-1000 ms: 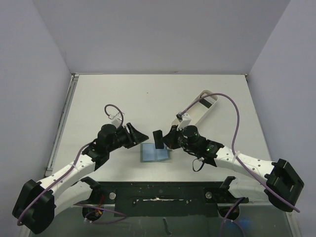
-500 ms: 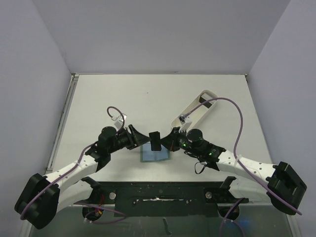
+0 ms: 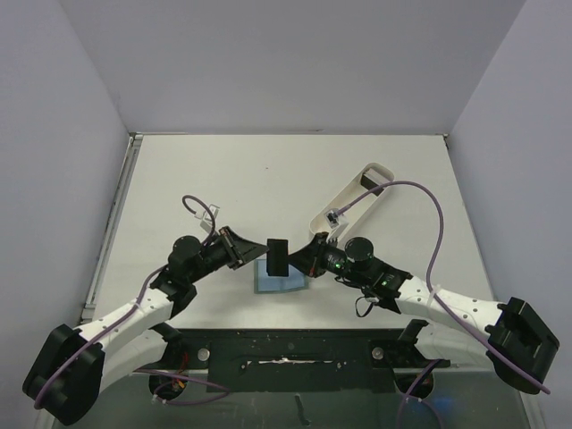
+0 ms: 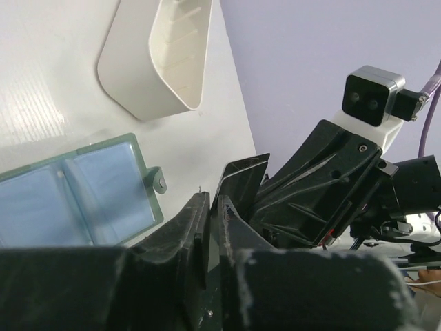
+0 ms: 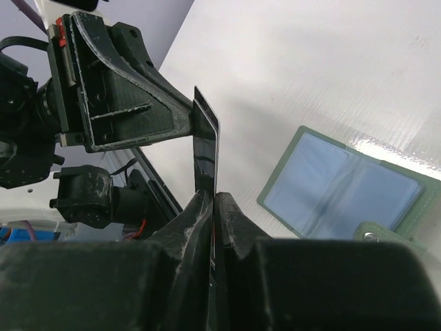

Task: Put the credit cards into the card holder
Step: Pick up the credit card from the storage box.

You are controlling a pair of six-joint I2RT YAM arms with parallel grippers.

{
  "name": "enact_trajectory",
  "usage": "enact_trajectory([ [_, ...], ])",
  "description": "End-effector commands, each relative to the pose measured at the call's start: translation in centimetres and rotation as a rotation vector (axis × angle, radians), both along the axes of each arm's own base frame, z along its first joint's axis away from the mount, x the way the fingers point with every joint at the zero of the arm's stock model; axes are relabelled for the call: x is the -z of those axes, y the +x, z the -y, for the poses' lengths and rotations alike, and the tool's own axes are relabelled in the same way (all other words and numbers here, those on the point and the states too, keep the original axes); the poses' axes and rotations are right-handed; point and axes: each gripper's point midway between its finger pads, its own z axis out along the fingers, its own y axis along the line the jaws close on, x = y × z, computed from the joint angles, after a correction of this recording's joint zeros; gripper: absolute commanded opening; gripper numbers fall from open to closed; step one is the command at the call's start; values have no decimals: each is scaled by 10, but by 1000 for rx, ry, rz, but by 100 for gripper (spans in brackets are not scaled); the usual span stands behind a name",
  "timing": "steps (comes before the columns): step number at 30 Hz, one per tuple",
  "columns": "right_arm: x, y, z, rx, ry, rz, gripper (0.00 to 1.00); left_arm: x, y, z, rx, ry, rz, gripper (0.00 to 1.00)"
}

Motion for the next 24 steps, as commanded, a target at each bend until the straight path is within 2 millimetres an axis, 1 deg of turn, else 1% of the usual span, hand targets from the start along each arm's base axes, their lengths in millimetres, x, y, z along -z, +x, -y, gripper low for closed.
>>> enact_trajectory([
  [1, -30, -2, -7, -33, 97, 59, 0, -46, -6, 3, 31, -154, 114, 0],
  [5, -34, -5, -8, -38, 120, 56, 0, -53, -10, 3, 44, -199, 117, 0],
  [8, -37, -4, -7, -31, 132, 59, 5, -53, -11, 3, 43, -207, 114, 0],
  [10, -38, -3, -7, -29, 136, 55, 6, -53, -11, 2, 40, -212, 112, 0],
  [12, -39, -3, -8, -34, 147, 52, 4, -52, -11, 2, 41, -213, 107, 0],
  [14, -42, -3, -10, -35, 161, 51, 0, -51, -11, 3, 46, -214, 103, 0],
  [15, -43, -3, -10, -34, 167, 50, 0, -50, -11, 4, 50, -214, 102, 0],
  [16, -44, -2, -9, -31, 173, 52, 0, -49, -12, 4, 55, -212, 99, 4],
  [17, -44, -2, -9, -32, 178, 54, 0, -48, -12, 5, 61, -209, 96, 11],
  [18, -45, -2, -9, -32, 183, 56, 0, -47, -13, 6, 68, -206, 93, 15],
  [24, -45, -2, -8, -43, 191, 44, 0, -41, -17, 10, 108, -195, 86, 33],
])
